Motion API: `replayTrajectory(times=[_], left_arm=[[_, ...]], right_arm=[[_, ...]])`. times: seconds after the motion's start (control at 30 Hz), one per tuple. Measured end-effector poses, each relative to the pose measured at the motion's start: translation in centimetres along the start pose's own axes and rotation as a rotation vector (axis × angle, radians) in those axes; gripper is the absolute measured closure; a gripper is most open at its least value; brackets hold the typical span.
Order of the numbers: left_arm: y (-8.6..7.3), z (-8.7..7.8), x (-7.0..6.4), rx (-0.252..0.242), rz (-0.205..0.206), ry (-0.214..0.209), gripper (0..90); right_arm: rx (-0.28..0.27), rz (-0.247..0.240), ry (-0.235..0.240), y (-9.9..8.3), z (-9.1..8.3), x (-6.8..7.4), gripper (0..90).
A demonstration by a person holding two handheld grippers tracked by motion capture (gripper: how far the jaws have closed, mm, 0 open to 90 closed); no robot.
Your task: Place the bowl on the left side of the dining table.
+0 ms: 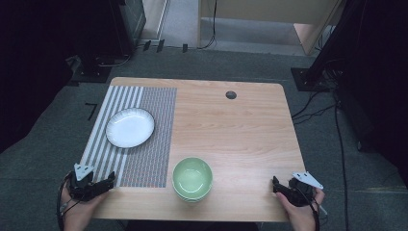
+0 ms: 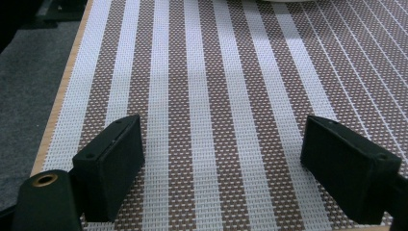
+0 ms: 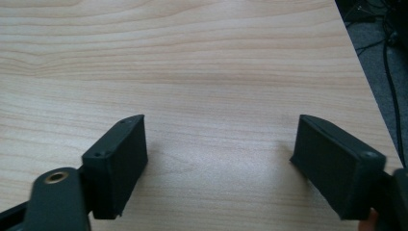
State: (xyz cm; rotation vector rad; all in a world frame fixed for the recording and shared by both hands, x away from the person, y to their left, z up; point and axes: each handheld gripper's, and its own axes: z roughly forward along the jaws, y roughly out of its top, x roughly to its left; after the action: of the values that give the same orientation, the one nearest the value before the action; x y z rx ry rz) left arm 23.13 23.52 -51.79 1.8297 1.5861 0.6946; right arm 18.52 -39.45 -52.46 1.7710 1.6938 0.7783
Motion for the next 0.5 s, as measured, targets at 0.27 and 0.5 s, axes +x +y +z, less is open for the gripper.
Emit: replayTrajectory(times=[0.27, 0.5], left_arm=[[0.0, 0.0, 0.0, 0.002, 0.001, 0.0, 13.0], [0.0, 0.0, 0.0, 0.002, 0.001, 0.0, 13.0]], right_arm=[[0.012, 0.011, -0.003, 0.1, 0.0, -0.2, 15.5], [-0.026, 0.111, 0.016, 0.9, -1.3, -0.6, 18.4]])
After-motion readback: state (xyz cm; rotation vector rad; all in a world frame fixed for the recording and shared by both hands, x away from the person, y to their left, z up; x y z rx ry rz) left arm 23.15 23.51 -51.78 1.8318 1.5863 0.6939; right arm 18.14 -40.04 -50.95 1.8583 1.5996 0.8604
